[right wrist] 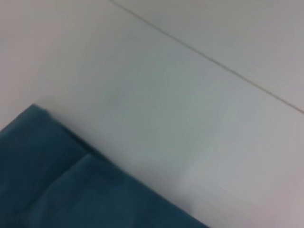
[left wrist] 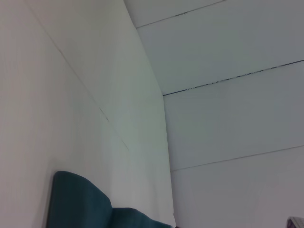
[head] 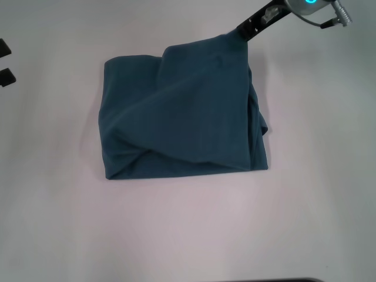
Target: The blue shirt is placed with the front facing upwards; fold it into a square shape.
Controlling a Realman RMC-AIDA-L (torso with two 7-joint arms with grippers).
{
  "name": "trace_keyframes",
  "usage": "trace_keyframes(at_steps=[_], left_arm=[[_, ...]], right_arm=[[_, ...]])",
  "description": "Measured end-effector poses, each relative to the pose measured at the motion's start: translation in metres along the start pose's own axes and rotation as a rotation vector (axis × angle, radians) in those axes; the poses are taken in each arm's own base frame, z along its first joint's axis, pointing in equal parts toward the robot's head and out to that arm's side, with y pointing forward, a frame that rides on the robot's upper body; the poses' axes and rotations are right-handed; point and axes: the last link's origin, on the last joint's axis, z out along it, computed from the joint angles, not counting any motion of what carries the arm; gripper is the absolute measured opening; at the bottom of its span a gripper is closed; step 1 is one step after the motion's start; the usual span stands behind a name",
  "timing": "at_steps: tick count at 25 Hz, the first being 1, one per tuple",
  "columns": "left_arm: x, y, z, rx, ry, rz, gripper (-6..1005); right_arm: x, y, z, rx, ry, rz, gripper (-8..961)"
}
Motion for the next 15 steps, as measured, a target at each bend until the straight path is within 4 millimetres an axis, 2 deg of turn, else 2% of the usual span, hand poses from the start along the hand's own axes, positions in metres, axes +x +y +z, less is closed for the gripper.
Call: trace_keyframes(at_steps=[3,9,12,15], left_arm=[[0.0,0.0,0.002,-0.003,-0.004,0.001,677],[-0.002,-0.001,0.004,-0.011,-0.011,-0.007,677],[-0.001,0.0,0.003,-0.014,-0.013,-0.003,677],[-0.001,0.0,0.002,-0.012,-0.012,0.002,677]], right_arm=[[-0.002,-0.008,-0.002,0.024,-0.02,0.043,31],[-0.004,-0.032,-0.009,0.106,-0.069,0.144,142],[-0.001,-0.035,-0.017,0.033,-0.102,0.188,198],[0.007,-0.031,-0.026,-0.123,-0.147,0.23,276]])
